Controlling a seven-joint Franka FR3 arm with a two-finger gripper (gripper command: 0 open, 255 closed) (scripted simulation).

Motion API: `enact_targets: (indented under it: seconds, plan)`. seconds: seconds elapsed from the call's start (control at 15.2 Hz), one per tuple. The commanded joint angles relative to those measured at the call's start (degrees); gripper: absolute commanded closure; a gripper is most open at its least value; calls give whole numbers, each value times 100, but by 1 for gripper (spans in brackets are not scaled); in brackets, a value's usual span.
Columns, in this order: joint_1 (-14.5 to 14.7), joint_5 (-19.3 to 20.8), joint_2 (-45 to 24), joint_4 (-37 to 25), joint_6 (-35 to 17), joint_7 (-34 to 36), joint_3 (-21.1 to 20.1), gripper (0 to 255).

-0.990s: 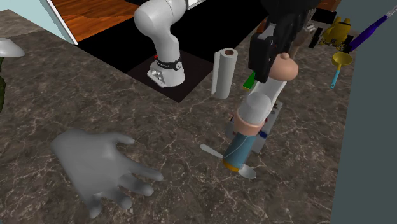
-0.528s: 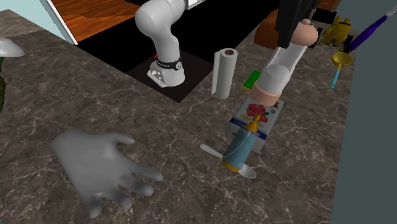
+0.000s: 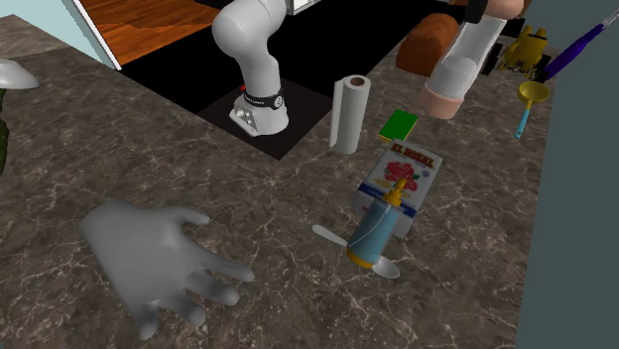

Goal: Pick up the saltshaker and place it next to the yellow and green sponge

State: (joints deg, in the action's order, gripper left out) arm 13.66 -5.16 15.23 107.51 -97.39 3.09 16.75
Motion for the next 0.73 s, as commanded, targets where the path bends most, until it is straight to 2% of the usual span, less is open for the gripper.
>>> enact_targets:
  seconds: [0.0, 0.4, 0.66]
  plan:
    - [105, -23, 2, -94, 61, 302, -188, 255]
    - [405, -102, -159, -536, 248, 1121, -705, 255]
    - [400, -94, -80, -143, -66, 1093, -712, 255]
